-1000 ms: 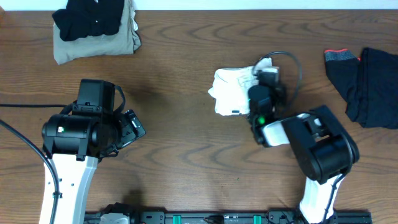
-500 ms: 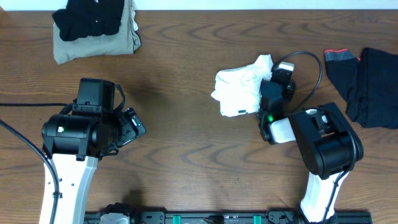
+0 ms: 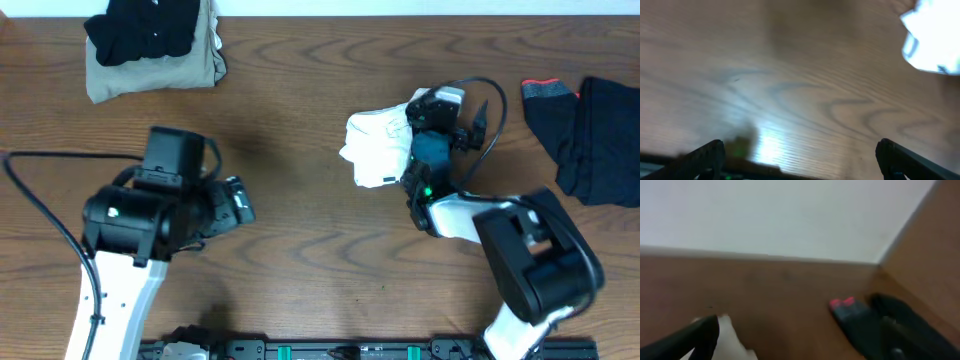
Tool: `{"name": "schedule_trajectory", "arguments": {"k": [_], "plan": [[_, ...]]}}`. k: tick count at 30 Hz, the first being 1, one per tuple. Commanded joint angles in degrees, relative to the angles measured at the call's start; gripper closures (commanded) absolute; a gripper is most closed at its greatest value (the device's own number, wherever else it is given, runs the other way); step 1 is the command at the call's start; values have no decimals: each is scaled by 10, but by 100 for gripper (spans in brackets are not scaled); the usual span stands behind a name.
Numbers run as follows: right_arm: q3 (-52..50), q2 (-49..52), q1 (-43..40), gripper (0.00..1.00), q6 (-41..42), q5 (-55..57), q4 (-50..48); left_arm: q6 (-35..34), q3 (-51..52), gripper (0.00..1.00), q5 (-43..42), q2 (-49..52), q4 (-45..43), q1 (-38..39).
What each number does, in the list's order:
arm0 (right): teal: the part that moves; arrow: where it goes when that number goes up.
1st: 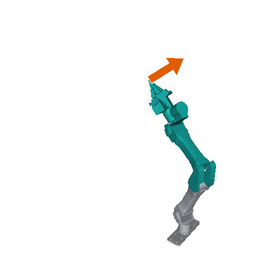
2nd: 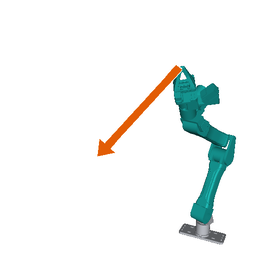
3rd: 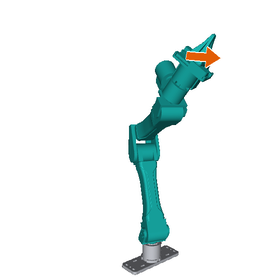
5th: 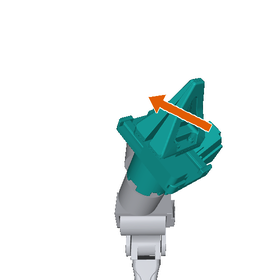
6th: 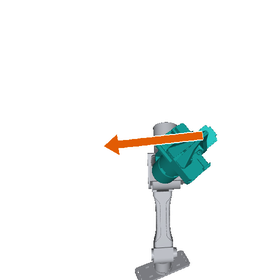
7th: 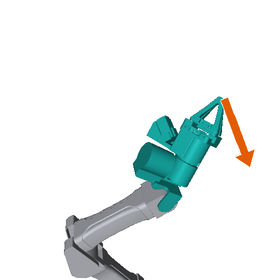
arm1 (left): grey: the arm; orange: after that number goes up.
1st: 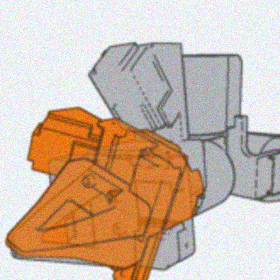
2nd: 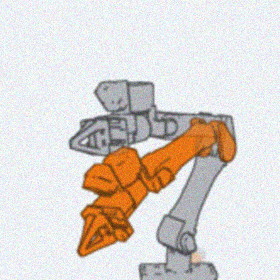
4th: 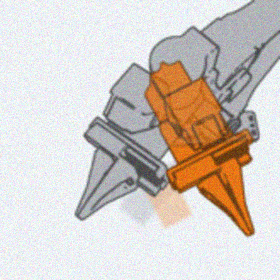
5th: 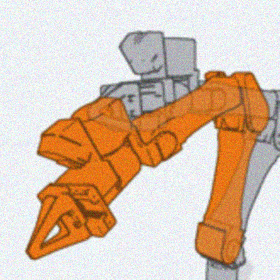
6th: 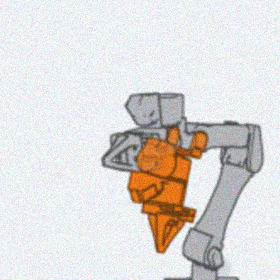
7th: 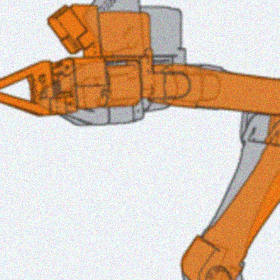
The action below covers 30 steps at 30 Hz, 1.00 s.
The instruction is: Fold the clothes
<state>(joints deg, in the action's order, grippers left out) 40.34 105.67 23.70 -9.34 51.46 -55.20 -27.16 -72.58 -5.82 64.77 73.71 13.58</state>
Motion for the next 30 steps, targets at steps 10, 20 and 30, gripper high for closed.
{"name": "schedule_trajectory", "arguments": {"k": [10, 20, 30], "plan": [[0, -236, -17, 1, 137, -301, 544, -26, 3, 2, 21, 20, -34, 170], [0, -335, -38, 1, 273, -559, 698, -47, 3, 2, 37, 75, -33, 180], [1, -412, -100, 1, 402, -585, 683, -63, 6, 2, 37, 90, -57, 217]]}}
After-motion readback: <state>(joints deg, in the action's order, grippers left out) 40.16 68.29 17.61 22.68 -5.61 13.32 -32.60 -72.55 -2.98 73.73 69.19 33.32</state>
